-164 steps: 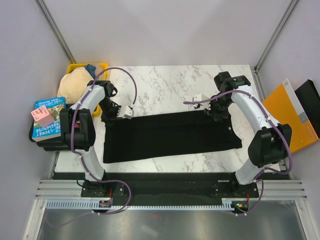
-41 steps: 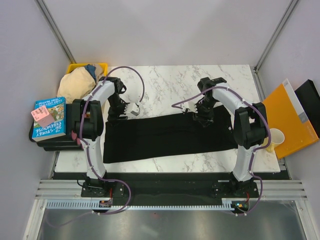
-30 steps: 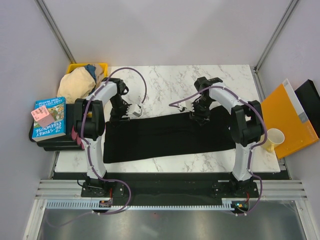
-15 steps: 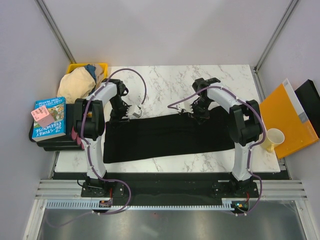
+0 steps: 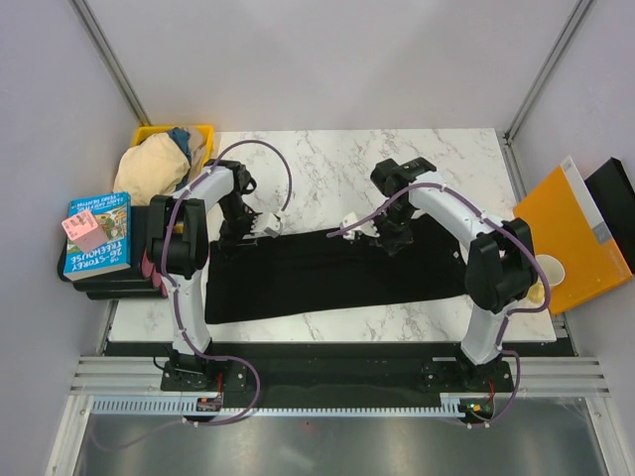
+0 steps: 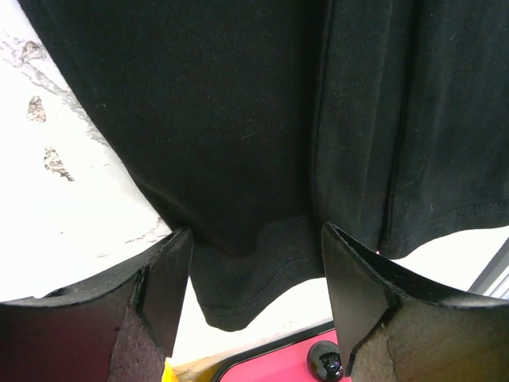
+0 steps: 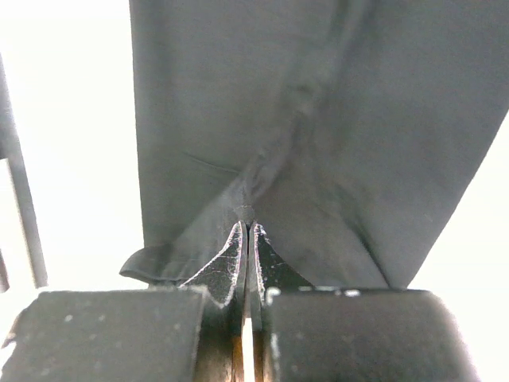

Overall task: Fold and stack the t-shirts
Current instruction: Fold the other side of the tshirt into a rectangle

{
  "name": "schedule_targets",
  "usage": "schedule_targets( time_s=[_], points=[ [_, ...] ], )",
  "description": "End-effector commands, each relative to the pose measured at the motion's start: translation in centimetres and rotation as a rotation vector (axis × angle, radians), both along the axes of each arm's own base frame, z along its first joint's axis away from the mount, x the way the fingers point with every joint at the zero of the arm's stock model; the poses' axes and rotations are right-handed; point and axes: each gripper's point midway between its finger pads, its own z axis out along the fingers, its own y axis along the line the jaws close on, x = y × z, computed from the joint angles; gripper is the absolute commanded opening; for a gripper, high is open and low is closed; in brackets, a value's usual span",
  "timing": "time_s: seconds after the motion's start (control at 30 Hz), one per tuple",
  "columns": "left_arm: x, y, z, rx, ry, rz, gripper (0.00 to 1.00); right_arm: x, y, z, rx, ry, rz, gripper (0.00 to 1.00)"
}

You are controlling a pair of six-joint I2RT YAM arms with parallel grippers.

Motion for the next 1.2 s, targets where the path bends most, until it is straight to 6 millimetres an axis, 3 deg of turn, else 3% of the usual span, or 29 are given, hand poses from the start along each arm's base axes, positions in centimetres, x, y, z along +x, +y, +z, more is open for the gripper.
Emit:
schedule_targets(
  time_s=[0.0,0.3,0.33,0.37,0.4,0.43,0.53,0.63,0.73,0.77,0.8,0.83,0.87,0.9,0.93,0.97,1.0,1.03,1.17],
  points=[
    [-0.5,-0.3,-0.2,-0.020,0.011,-0.040,0.73,-5.9,-0.2,1.0,-0.017,0.140,0.074,0.00],
    [-0.3,0.0,-0.6,-0.013,0.015,-0.078,0.73,-10.0,1.5,1.4,-0.019,0.164,0.148,0.00],
    [-0.3,0.0,-0.6,-0.012,0.015,-0.078,0.73,-10.0,1.5,1.4,-0.021,0.168,0.147,0.04],
    [-0.1,-0.1,-0.6,-0.014,0.012,-0.081,0.73,-10.0,1.4,1.3,-0.030,0.167,0.147,0.20],
    [-0.1,-0.1,-0.5,-0.011,0.010,-0.082,0.73,-9.8,1.3,1.3,-0.036,0.160,0.144,0.55],
    [-0.1,-0.1,-0.4,-0.010,0.009,-0.082,0.73,-9.7,1.1,1.2,-0.047,0.157,0.145,0.63],
    [0.2,-0.2,-0.1,-0.008,-0.001,-0.087,0.73,-9.4,0.9,1.2,-0.041,0.155,0.139,0.75],
    [0.5,-0.2,0.1,-0.003,-0.007,-0.084,0.73,-8.7,0.7,1.1,-0.042,0.155,0.117,0.77],
    [0.9,-0.2,0.3,0.000,-0.016,-0.082,0.73,-5.6,0.7,0.9,-0.023,0.112,0.017,0.69],
    [1.0,-0.2,0.3,0.000,-0.020,-0.079,0.73,-3.7,-0.3,0.7,-0.017,0.087,-0.057,0.64],
    [1.1,-0.3,0.4,0.000,-0.024,-0.072,0.73,-1.3,-0.3,0.8,0.002,0.038,-0.129,0.44],
    [1.3,-0.3,0.3,-0.001,-0.030,-0.067,0.73,0.4,-1.1,-0.3,-0.010,0.043,-0.189,0.28],
    [1.6,-0.4,0.2,0.000,-0.042,-0.063,0.73,3.3,-2.5,-0.2,-0.001,0.003,-0.277,0.13],
    [1.9,-0.3,0.2,0.004,-0.053,-0.050,0.73,4.5,-3.4,-0.5,-0.008,0.008,-0.336,0.00],
    [2.0,-0.3,0.1,0.009,-0.060,-0.049,0.73,5.6,-4.3,-2.1,-0.027,0.040,-0.378,0.00],
    [2.4,-0.4,0.1,0.007,-0.073,-0.048,0.73,6.9,-5.8,-2.5,-0.025,0.044,-0.445,0.00],
    [2.6,-0.4,0.1,0.009,-0.080,-0.041,0.73,8.4,-6.0,-2.0,0.001,0.027,-0.482,0.00],
    [2.7,-0.4,0.2,0.010,-0.085,-0.039,0.72,9.0,-6.5,-3.1,-0.005,0.048,-0.503,0.00],
    [3.2,-0.5,0.2,0.007,-0.097,-0.033,0.68,11.1,-8.0,-3.6,-0.007,0.009,-0.537,0.00]
  ],
)
